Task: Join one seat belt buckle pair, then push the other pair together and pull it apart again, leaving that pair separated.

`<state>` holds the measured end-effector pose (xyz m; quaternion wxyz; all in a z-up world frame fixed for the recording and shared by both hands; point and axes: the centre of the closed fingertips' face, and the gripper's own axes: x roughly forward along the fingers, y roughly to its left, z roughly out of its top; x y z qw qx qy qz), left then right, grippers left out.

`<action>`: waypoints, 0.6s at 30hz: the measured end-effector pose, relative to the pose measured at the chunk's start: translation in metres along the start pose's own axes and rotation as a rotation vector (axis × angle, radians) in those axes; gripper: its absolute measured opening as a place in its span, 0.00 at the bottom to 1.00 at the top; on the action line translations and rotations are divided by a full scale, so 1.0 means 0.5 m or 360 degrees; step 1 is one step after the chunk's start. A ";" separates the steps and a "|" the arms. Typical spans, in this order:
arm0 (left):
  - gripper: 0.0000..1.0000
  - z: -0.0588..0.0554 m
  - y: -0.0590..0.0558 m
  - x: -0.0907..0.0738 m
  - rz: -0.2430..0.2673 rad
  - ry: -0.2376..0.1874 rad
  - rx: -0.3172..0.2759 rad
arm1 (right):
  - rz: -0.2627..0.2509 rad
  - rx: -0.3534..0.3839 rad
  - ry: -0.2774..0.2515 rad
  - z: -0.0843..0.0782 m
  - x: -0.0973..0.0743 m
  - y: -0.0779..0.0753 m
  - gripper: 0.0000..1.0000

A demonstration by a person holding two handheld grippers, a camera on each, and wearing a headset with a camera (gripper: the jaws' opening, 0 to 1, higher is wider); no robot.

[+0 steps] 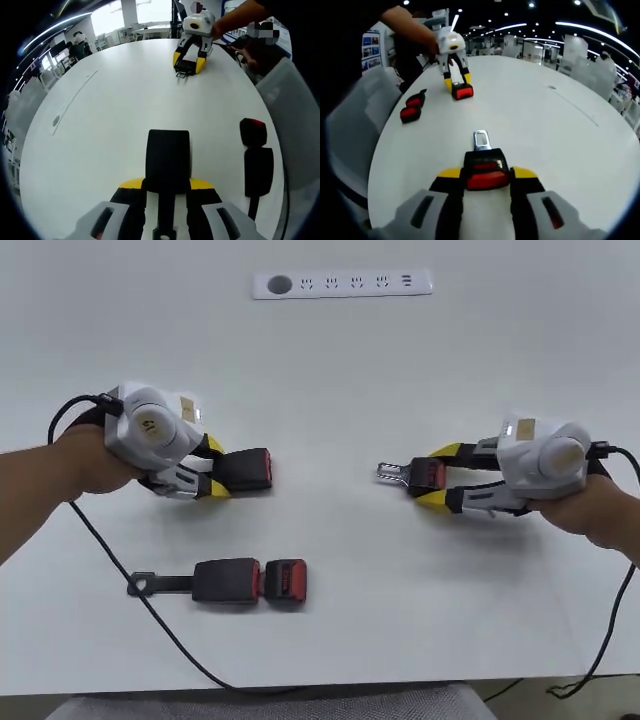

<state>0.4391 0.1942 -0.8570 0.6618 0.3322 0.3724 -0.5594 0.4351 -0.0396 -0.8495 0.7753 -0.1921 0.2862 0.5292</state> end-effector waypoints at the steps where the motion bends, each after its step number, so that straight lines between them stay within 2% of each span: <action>1: 0.32 0.000 0.000 0.001 -0.0006 0.0000 -0.0001 | 0.0000 0.0002 -0.0008 0.001 0.002 0.001 0.36; 7: 0.32 0.001 0.003 0.001 -0.0037 0.0000 -0.0013 | 0.0006 -0.0001 -0.0050 0.015 0.020 0.004 0.36; 18: 0.32 0.003 0.005 -0.001 -0.0050 0.0016 -0.0006 | 0.0052 -0.0008 -0.0127 0.051 0.069 0.030 0.36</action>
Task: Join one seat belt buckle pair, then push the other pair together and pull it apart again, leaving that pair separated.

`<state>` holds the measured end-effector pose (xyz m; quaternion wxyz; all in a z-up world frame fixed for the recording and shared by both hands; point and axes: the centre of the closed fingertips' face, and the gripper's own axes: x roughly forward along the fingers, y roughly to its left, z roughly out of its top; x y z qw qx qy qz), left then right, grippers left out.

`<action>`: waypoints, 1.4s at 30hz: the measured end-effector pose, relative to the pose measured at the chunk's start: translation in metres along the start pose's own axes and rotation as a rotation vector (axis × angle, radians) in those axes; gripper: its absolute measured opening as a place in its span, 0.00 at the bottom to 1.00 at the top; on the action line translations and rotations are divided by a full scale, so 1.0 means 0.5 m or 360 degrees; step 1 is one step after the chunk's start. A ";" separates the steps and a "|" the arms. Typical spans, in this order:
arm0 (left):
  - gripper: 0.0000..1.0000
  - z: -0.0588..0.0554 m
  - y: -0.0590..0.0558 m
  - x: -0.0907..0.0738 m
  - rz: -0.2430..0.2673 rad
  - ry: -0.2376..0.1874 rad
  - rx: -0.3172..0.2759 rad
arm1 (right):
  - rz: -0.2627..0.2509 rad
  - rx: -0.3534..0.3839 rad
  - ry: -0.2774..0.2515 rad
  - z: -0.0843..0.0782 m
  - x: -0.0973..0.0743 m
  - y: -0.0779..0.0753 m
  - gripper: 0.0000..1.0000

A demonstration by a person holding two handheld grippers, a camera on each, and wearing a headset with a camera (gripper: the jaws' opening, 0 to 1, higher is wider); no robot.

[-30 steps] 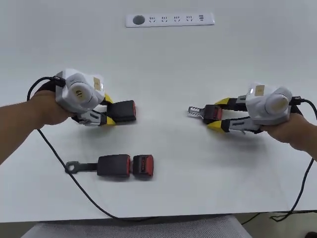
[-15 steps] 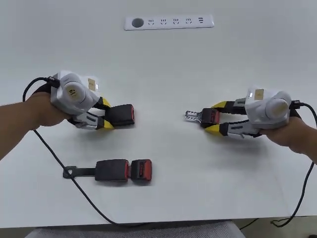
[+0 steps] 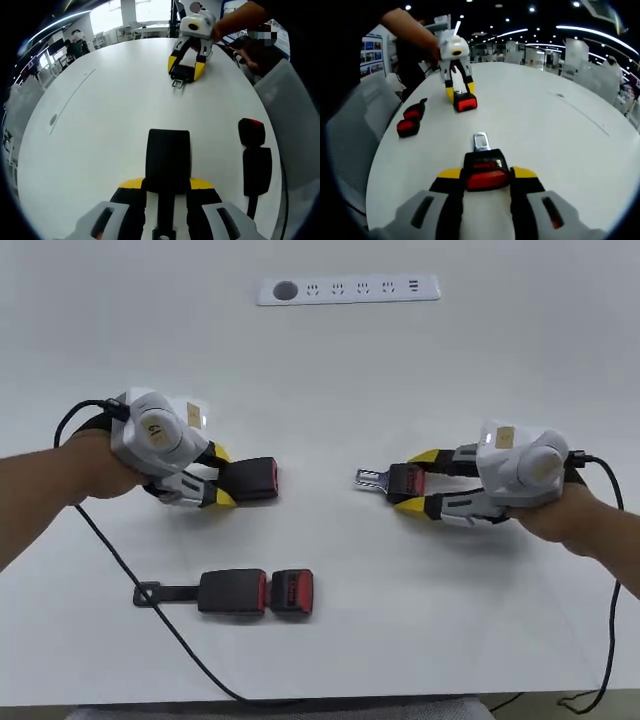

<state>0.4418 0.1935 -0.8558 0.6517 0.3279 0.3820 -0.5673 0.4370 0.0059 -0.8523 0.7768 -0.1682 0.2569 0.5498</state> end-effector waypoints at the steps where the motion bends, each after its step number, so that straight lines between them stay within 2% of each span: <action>1: 0.32 0.000 0.000 0.000 -0.0001 0.0005 0.0005 | 0.0002 0.0002 -0.0001 0.001 0.004 0.002 0.36; 5: 0.32 0.001 0.001 -0.001 -0.0004 0.0015 0.0010 | 0.0030 -0.0021 -0.0026 0.015 0.029 0.014 0.36; 12: 0.32 0.000 0.001 0.000 -0.0010 0.0045 0.0040 | 0.0085 -0.0056 -0.0026 0.035 0.072 0.035 0.36; 13: 0.32 0.000 0.001 0.000 -0.0008 0.0045 0.0047 | 0.0096 -0.0073 -0.0003 0.036 0.076 0.041 0.36; 16: 0.32 -0.001 0.002 0.000 -0.0004 0.0044 0.0044 | 0.0112 -0.0082 -0.0021 0.043 0.089 0.047 0.36; 31: 0.32 0.000 0.000 0.000 -0.0015 0.0093 0.0054 | 0.0174 -0.0070 -0.0067 0.079 0.128 0.061 0.36; 38: 0.32 0.000 -0.001 0.001 -0.0024 0.0109 0.0087 | 0.0209 -0.0114 -0.0057 0.097 0.143 0.071 0.36; 40: 0.32 0.002 -0.004 0.001 -0.0029 0.0099 0.0127 | 0.0214 -0.0081 -0.0055 0.100 0.143 0.072 0.36; 42: 0.32 0.003 -0.004 0.002 -0.0031 0.0101 0.0144 | 0.0221 -0.0107 -0.0047 0.104 0.148 0.074 0.36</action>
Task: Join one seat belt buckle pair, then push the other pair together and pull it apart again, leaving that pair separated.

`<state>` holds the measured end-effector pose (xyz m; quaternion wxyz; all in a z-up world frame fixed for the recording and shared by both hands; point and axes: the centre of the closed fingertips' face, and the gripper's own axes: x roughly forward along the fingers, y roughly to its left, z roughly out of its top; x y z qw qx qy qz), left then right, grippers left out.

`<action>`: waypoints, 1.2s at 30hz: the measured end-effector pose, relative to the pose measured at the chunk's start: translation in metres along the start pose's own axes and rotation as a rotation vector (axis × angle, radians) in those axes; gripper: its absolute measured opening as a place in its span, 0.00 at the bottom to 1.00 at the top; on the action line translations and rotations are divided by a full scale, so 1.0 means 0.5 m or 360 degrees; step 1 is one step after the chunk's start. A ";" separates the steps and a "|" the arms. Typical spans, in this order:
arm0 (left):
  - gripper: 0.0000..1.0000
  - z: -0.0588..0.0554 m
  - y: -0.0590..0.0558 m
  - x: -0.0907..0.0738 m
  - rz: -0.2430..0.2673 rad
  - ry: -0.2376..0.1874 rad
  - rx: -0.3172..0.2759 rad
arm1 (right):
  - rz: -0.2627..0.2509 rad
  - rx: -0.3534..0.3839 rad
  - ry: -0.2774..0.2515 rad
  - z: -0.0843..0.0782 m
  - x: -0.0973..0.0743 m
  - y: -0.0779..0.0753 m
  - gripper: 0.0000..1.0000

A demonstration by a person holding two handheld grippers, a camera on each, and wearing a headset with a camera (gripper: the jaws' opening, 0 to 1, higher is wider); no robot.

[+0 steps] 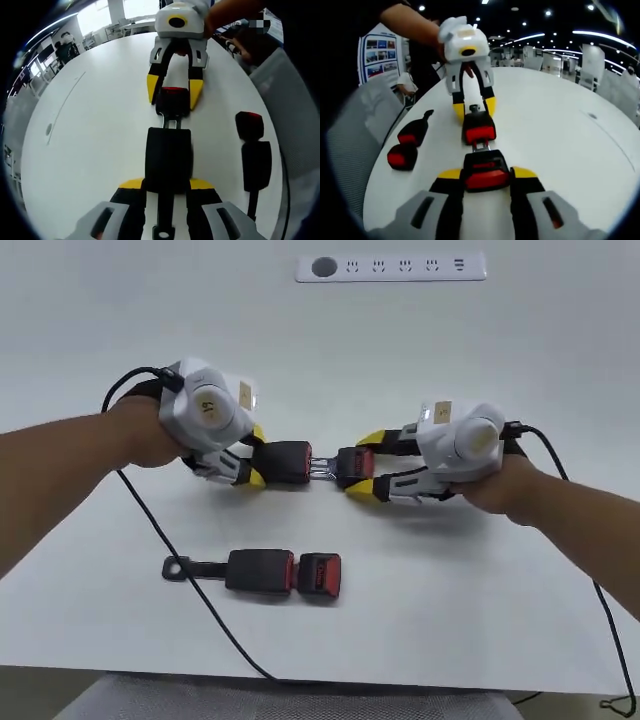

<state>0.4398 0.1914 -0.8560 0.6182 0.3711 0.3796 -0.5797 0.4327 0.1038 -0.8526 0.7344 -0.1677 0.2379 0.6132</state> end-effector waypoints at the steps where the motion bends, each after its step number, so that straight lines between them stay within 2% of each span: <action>1: 0.32 0.001 -0.001 0.001 -0.0008 0.0007 0.0011 | 0.0009 0.0003 0.0001 0.003 0.006 0.000 0.36; 3: 0.32 0.000 -0.001 0.002 -0.0024 0.0033 0.0024 | 0.0007 -0.0023 0.0011 0.006 0.011 -0.001 0.36; 5: 0.32 0.001 0.000 0.003 -0.0030 0.0025 0.0030 | 0.0012 0.0032 -0.0005 0.006 0.006 -0.004 0.36; 14: 0.31 0.000 0.003 0.004 -0.0031 0.0047 0.0026 | -0.0060 0.0075 0.0010 0.013 0.016 -0.007 0.35; 18: 0.31 0.001 0.003 0.004 -0.0033 0.0046 0.0034 | -0.0053 0.0099 -0.0004 0.024 0.036 -0.009 0.35; 21: 0.31 0.002 0.003 0.004 -0.0041 0.0043 0.0041 | -0.0042 0.0101 0.0000 0.024 0.035 -0.009 0.35; 25: 0.31 0.002 0.001 0.004 -0.0045 0.0039 0.0043 | -0.0064 0.0101 0.0044 0.025 0.041 -0.008 0.35; 36: 0.31 0.001 -0.003 0.004 -0.0049 0.0039 0.0054 | -0.0081 0.0105 0.0099 0.019 0.049 -0.010 0.35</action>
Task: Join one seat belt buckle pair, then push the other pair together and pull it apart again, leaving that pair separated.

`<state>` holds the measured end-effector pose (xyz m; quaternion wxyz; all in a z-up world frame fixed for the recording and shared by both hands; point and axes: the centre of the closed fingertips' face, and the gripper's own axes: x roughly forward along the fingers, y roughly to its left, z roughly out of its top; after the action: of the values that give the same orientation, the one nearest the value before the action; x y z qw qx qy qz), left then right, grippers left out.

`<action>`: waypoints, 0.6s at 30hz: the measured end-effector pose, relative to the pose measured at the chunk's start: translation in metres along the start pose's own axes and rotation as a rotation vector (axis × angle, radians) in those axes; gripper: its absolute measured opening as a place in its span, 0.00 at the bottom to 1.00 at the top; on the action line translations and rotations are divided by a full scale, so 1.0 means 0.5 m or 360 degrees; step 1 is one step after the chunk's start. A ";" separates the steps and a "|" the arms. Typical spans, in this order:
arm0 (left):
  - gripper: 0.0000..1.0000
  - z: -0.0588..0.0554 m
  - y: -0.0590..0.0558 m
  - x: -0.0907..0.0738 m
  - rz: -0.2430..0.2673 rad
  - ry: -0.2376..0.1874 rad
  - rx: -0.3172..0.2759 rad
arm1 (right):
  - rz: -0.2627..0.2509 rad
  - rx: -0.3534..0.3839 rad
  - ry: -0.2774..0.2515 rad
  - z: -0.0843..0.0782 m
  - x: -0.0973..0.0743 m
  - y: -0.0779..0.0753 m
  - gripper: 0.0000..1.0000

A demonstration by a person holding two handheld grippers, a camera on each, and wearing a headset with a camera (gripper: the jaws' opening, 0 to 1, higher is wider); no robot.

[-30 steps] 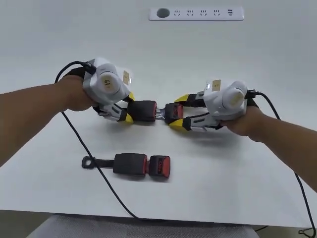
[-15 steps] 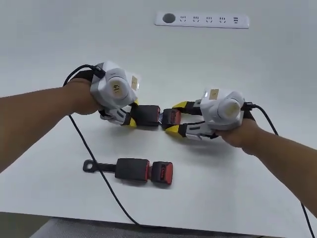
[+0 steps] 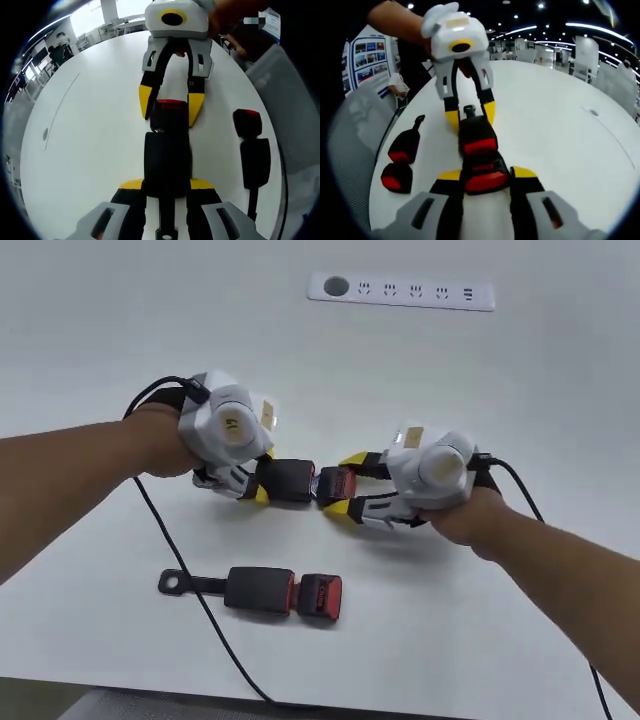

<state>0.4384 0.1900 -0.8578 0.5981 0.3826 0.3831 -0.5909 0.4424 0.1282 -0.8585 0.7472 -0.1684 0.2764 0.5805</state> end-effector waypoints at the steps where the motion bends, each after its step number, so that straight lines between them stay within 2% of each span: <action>1: 0.31 0.000 0.000 0.000 -0.0001 0.0000 0.0001 | -0.0001 -0.0002 0.0007 0.000 0.000 0.000 0.35; 18: 0.31 0.001 0.000 -0.003 -0.0005 0.0022 0.0015 | -0.0003 -0.0023 0.0050 0.002 0.002 -0.001 0.35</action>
<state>0.4384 0.1901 -0.8562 0.5926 0.3888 0.3850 -0.5911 0.4434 0.1293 -0.8582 0.7421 -0.1832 0.2836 0.5791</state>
